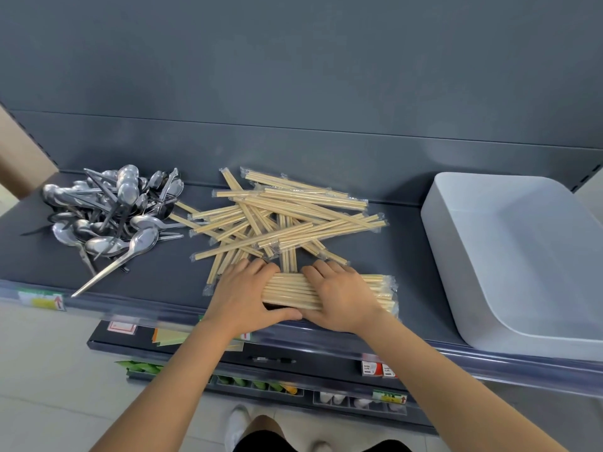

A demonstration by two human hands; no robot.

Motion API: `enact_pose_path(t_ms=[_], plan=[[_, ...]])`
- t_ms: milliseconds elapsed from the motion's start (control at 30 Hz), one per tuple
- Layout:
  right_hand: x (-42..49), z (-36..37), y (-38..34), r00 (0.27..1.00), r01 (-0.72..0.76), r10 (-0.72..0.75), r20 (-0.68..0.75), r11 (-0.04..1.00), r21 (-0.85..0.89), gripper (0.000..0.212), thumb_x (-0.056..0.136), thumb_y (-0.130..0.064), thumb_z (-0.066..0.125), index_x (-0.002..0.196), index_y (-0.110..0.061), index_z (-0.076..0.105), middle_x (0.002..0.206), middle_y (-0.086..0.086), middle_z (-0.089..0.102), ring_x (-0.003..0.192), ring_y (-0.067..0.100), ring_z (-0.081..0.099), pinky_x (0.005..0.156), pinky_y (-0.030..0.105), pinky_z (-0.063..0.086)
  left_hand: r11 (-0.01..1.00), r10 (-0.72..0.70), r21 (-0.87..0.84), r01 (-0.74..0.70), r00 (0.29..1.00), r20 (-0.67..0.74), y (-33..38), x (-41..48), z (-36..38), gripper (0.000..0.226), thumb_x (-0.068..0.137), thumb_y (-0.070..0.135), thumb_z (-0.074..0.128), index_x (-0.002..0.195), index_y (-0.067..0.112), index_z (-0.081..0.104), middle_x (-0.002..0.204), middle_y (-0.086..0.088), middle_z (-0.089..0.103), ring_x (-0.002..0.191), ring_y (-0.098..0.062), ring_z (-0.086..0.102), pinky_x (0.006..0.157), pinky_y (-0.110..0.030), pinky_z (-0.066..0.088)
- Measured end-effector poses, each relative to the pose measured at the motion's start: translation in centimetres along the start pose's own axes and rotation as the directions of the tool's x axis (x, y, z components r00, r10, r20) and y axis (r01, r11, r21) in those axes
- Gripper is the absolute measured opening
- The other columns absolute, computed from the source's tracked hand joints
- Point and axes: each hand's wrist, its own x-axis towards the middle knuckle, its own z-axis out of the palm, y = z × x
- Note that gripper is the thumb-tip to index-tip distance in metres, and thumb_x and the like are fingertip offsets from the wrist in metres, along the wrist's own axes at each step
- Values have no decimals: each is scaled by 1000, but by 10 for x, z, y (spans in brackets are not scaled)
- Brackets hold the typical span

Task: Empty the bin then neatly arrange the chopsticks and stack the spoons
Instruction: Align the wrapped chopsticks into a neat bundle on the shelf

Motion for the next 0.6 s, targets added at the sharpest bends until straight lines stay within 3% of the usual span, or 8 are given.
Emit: enact_pose_path(t_ms=[100, 200, 267, 333, 367, 433, 500, 600], plan=[[0, 0, 3, 1000, -30, 30, 10, 999, 11, 71, 75, -69, 43, 122, -18, 57, 110, 0, 62, 100, 22, 61, 85, 37, 49, 999, 0, -35, 1, 1000, 24, -5, 3, 3, 99, 57, 98, 26, 122, 28, 54, 111, 11, 54, 101, -16, 48, 88, -33, 38], [3, -8, 2, 990, -74, 63, 123, 994, 79, 85, 78, -68, 51, 144, -17, 36, 137, 1, 48, 128, 22, 43, 108, 39, 30, 999, 19, -40, -18, 999, 33, -8, 3, 9, 98, 65, 96, 22, 133, 31, 49, 117, 10, 52, 105, -16, 47, 94, -34, 38], [9, -19, 5, 971, -111, 67, 231, 977, 183, 89, 79, -62, 58, 149, -19, 26, 146, -1, 37, 135, 19, 32, 112, 36, 24, 999, 31, -31, -31, 999, 20, -8, 3, 12, 94, 70, 93, 18, 137, 33, 45, 118, 9, 52, 106, -17, 47, 93, -34, 38], [18, -33, 12, 945, -188, 50, 323, 892, 410, 77, 80, -46, 65, 146, -22, 34, 144, -4, 39, 131, 15, 37, 109, 27, 29, 999, 23, -43, -23, 1000, 11, -9, 3, 13, 92, 71, 92, 19, 136, 33, 47, 117, 8, 53, 105, -18, 48, 92, -34, 38], [22, -38, 15, 952, -212, 50, 301, 817, 536, 65, 81, -34, 66, 140, -22, 44, 136, -5, 47, 122, 12, 45, 102, 22, 34, 998, 18, -55, -17, 1000, 10, -9, 3, 13, 92, 71, 92, 20, 135, 33, 49, 117, 8, 53, 105, -17, 47, 92, -35, 38], [34, -46, 20, 977, -208, 183, 110, 695, 689, 36, 84, -15, 63, 119, -22, 61, 107, -7, 62, 94, 12, 58, 84, 21, 45, 997, 12, -71, -12, 1000, 0, -10, 4, 14, 90, 70, 92, 23, 133, 33, 51, 116, 8, 54, 105, -17, 47, 92, -35, 39], [51, -47, 27, 929, -213, 361, -86, 707, 675, 21, 87, -9, 59, 104, -19, 64, 89, -5, 64, 79, 15, 59, 78, 31, 50, 996, 13, -86, -15, 1000, -15, -11, 5, 15, 89, 70, 92, 25, 131, 35, 52, 115, 9, 55, 104, -16, 47, 92, -34, 39], [88, -44, 40, 919, -299, 389, -63, 792, 532, 29, 91, -15, 58, 120, -12, 58, 107, 1, 62, 94, 16, 57, 89, 32, 48, 992, 12, -124, -16, 1000, -26, -12, 6, 16, 87, 69, 91, 30, 130, 34, 55, 114, 9, 55, 103, -16, 46, 92, -34, 39]])
